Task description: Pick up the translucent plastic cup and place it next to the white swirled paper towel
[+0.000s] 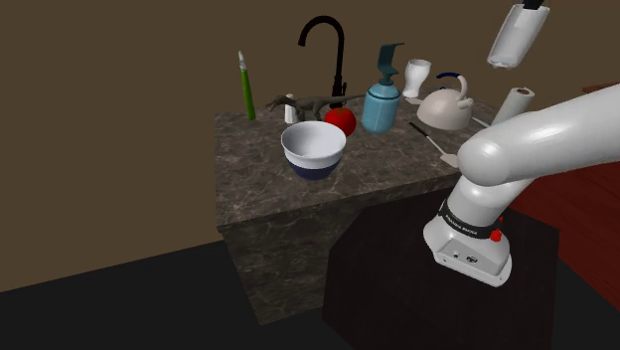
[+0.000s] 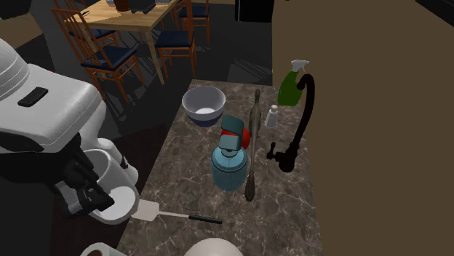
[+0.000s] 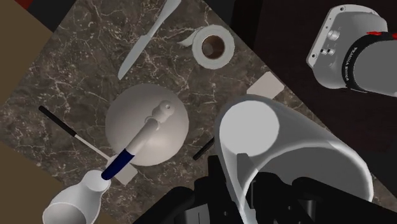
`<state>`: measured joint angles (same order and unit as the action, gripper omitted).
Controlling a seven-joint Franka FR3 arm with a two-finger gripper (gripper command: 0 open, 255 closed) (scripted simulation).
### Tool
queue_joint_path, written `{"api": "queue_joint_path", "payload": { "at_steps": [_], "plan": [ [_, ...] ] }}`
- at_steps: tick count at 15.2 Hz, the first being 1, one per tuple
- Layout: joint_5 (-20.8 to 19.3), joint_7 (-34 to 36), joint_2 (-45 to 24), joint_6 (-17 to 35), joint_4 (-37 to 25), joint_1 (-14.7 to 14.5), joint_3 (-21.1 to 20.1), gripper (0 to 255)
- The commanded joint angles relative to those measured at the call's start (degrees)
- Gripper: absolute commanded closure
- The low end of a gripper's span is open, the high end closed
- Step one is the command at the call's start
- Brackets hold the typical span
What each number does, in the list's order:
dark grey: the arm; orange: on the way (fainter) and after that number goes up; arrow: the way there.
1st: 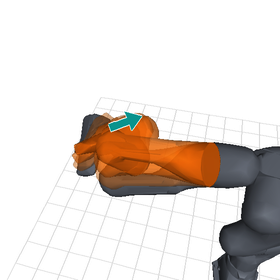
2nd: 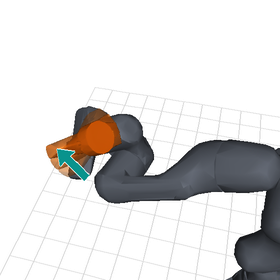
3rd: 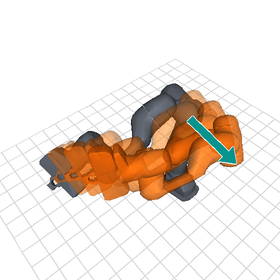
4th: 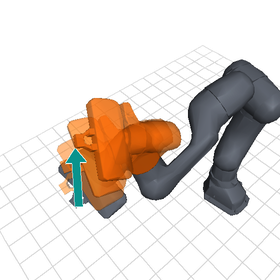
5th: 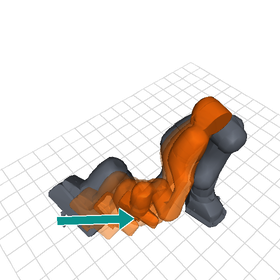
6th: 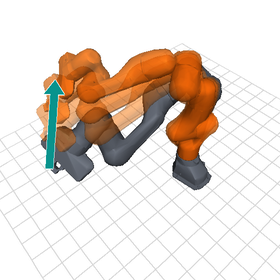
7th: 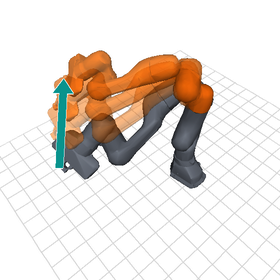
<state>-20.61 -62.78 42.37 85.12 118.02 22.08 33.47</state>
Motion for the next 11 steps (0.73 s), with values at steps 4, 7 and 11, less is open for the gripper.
{"api": "queue_joint_path", "payload": {
  "at_steps": [4,7,11],
  "plan": [
    [-1.2,-0.1,1.8,2.5,4.2,0.8,0.8,255],
    [-1.8,0.1,2.5,4.5,6.8,1.2,1.3,255],
    [-2.6,0.4,3.4,7.2,10.3,1.7,2.1,255]
  ]
}}
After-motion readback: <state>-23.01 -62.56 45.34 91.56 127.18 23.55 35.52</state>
